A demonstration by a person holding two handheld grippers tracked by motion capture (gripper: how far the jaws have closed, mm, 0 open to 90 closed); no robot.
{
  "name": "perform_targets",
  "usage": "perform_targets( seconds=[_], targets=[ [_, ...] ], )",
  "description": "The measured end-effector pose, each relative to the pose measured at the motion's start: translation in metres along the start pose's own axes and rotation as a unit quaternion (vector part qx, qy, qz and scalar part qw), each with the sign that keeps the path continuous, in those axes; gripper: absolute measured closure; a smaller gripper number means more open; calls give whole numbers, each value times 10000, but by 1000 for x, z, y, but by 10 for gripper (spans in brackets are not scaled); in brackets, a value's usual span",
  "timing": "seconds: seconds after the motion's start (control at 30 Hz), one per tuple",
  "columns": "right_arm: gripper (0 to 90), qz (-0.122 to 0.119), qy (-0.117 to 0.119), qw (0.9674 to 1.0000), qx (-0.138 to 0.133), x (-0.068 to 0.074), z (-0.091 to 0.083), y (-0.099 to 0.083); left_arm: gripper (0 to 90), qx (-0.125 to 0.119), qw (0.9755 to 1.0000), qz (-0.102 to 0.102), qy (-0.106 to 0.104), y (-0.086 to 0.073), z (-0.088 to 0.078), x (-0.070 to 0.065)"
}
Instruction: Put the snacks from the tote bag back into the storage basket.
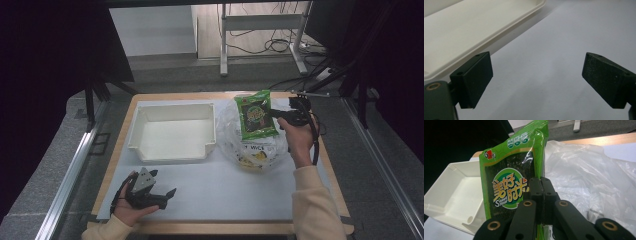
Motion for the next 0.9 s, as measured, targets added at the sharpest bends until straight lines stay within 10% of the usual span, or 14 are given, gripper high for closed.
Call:
perform_targets(
  seconds=[0.9],
  targets=[
    [900,-131,596,9980,-147,42,6,8,97,0,10000,-22,14,0,0,1]
  ],
)
Point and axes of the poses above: each handheld gripper's, and its own axes: z roughly forward along the jaws, y roughly out of its top, x roughly to its left, the point moved 9 cm from there along z, roughly forward along the jaws, and after that the axes turned 3 degrees about y, right-handed, at the moved point
